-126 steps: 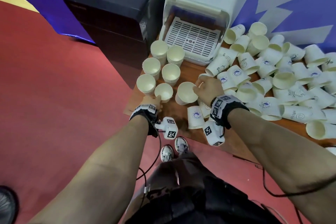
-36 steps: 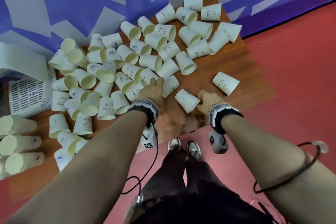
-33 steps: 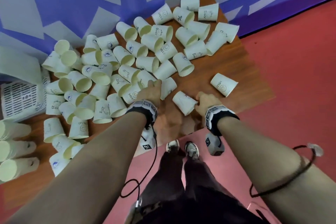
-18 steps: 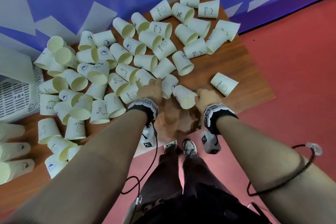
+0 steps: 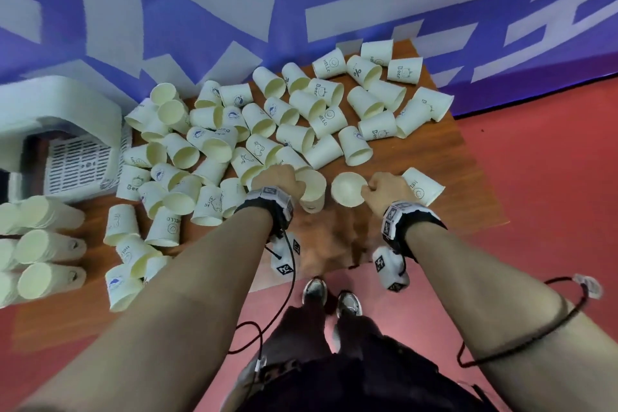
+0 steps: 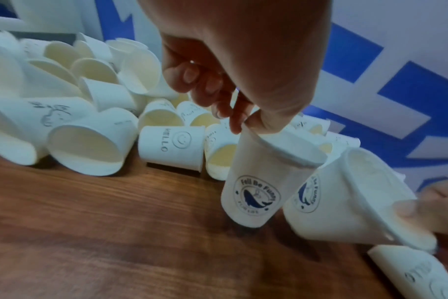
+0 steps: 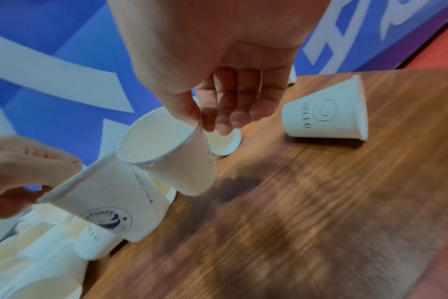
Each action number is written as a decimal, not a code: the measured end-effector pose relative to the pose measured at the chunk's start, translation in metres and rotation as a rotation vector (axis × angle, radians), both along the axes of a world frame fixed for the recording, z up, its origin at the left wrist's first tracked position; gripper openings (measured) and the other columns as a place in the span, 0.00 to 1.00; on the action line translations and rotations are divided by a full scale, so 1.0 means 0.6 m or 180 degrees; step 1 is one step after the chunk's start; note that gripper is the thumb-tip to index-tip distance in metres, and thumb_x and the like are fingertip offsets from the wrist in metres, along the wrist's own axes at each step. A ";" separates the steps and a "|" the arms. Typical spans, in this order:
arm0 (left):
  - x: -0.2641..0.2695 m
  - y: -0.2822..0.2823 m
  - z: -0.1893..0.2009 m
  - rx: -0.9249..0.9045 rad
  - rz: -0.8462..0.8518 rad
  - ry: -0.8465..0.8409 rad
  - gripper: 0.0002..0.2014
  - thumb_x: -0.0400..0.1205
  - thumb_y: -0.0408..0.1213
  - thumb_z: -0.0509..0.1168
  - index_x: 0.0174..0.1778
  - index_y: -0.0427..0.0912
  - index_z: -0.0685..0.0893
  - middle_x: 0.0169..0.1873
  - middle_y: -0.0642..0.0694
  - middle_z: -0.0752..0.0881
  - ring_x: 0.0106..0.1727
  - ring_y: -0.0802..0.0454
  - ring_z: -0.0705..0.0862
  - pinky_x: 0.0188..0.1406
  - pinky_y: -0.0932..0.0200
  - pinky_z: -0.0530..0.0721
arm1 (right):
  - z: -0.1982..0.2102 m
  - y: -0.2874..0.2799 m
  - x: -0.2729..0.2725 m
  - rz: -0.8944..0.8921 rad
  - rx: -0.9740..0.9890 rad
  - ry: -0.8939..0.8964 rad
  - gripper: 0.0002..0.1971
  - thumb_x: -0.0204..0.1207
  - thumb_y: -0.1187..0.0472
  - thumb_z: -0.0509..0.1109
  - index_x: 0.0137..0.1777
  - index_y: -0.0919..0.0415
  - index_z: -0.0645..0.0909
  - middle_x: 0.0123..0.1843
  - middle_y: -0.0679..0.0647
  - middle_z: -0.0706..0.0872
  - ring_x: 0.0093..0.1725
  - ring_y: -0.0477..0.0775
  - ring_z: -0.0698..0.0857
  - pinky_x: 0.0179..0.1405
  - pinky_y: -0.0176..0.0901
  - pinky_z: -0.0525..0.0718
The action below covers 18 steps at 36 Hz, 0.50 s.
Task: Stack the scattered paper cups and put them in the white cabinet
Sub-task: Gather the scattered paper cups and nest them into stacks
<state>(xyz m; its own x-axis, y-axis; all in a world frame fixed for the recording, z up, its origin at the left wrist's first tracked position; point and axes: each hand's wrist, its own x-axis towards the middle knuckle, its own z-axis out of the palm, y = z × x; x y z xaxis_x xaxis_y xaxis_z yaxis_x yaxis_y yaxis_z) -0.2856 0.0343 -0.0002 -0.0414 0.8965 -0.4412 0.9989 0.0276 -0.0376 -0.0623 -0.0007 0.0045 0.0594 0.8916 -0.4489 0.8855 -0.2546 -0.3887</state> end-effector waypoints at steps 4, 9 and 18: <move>-0.053 -0.034 0.014 0.0225 0.0480 -0.0111 0.16 0.80 0.48 0.61 0.34 0.39 0.78 0.36 0.44 0.85 0.34 0.47 0.81 0.31 0.61 0.71 | 0.004 0.011 -0.055 0.0408 0.0078 0.0044 0.14 0.77 0.56 0.63 0.41 0.67 0.83 0.34 0.58 0.83 0.31 0.56 0.78 0.26 0.42 0.72; -0.151 -0.105 0.036 0.0208 0.1112 -0.0099 0.14 0.81 0.50 0.61 0.39 0.41 0.78 0.37 0.45 0.82 0.39 0.45 0.83 0.34 0.57 0.75 | 0.003 0.016 -0.163 0.1158 0.0021 0.0014 0.15 0.80 0.57 0.58 0.32 0.59 0.71 0.35 0.52 0.77 0.39 0.55 0.78 0.27 0.41 0.67; -0.356 -0.232 0.033 0.0421 0.2012 -0.0226 0.16 0.83 0.48 0.56 0.41 0.39 0.80 0.44 0.43 0.86 0.42 0.43 0.81 0.39 0.55 0.74 | 0.021 -0.011 -0.371 0.1974 0.0065 0.0117 0.18 0.79 0.55 0.60 0.27 0.59 0.66 0.28 0.53 0.73 0.29 0.53 0.73 0.25 0.43 0.62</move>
